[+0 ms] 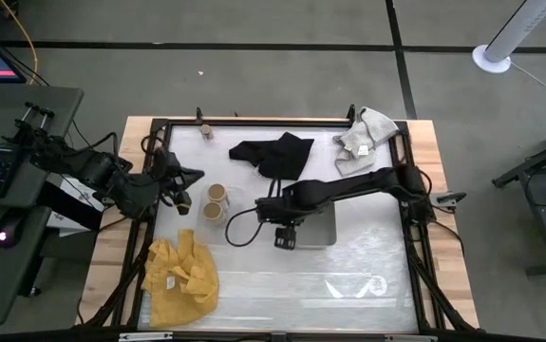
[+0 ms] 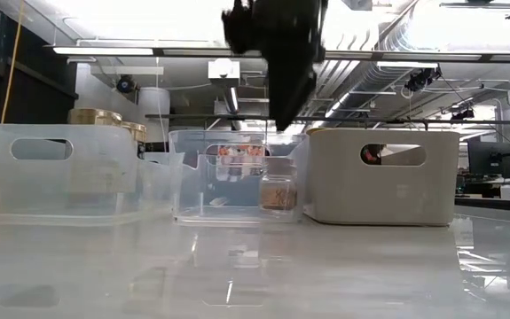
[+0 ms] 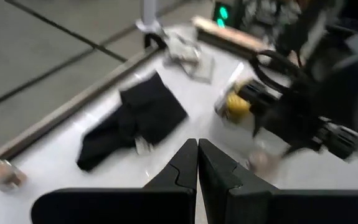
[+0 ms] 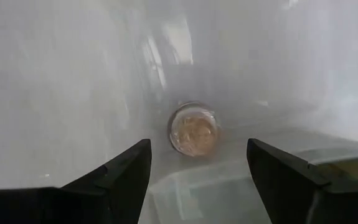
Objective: Sort spices by type
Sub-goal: Put the brown seasoning bottle into the right transparent bin
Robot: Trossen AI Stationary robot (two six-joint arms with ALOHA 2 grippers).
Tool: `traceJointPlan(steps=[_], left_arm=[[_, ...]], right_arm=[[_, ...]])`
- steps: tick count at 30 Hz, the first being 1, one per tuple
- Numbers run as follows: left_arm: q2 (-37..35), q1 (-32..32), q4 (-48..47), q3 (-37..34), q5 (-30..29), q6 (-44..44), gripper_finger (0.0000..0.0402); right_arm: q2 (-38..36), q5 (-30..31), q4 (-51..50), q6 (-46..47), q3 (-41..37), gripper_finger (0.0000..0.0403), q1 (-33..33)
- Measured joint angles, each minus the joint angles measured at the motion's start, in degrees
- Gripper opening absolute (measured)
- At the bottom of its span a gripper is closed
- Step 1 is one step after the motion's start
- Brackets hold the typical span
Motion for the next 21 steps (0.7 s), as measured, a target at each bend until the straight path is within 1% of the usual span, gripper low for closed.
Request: traceJointPlan(steps=[2,4,6,8,9,12,14,16,18,19,21], left_arm=[[0.0,0.6,1.5,0.9,-2.4,1.4,0.0000],[0.0,2.0,2.6,2.2,-2.8,3.2,0.0000],[0.0,4.5,3.4,3.5,-2.7,3.0,0.0000],[0.0,8.4,2.8,5.2,-0.7,1.1,0.0000],[0.1,11.0,2.5,5.9,1.6,0.3,0.0000],[1.9,21.7,-0.1,7.9,9.5,1.1,0.0000],[4.5,30.4,-2.9,8.4,14.8,3.6,0.0000],[8.5,40.7,-5.8,8.4,20.2,8.0,0.0000],[13.9,51.2,-8.2,8.3,26.5,12.9,0.0000],[17.0,55.7,-9.2,8.3,29.1,14.9,0.0000],[22.3,62.7,-10.6,8.3,33.0,17.4,0.0000]], right_arm=[[-1.8,2.0,-1.0,-0.1,1.2,0.0260,-0.1],[-4.0,4.7,-1.4,0.0,2.6,0.0260,-0.2],[-6.3,7.5,-1.4,0.1,3.7,0.0260,-0.2],[-8.5,10.1,-1.2,1.9,4.5,0.0261,-0.2],[-9.5,10.8,-1.1,2.9,4.7,0.0261,-0.3],[-12.5,12.1,-0.7,6.6,4.7,0.0261,-0.2],[-14.1,12.4,-0.9,8.6,4.7,0.0261,-0.2],[-15.4,12.4,-1.5,10.2,4.7,0.0261,-0.1],[-16.2,12.5,-2.2,11.5,4.7,0.0261,0.0],[-16.5,12.5,-2.5,12.1,4.7,0.0261,0.1],[-17.1,12.5,-3.5,13.8,4.7,0.0261,0.3]])
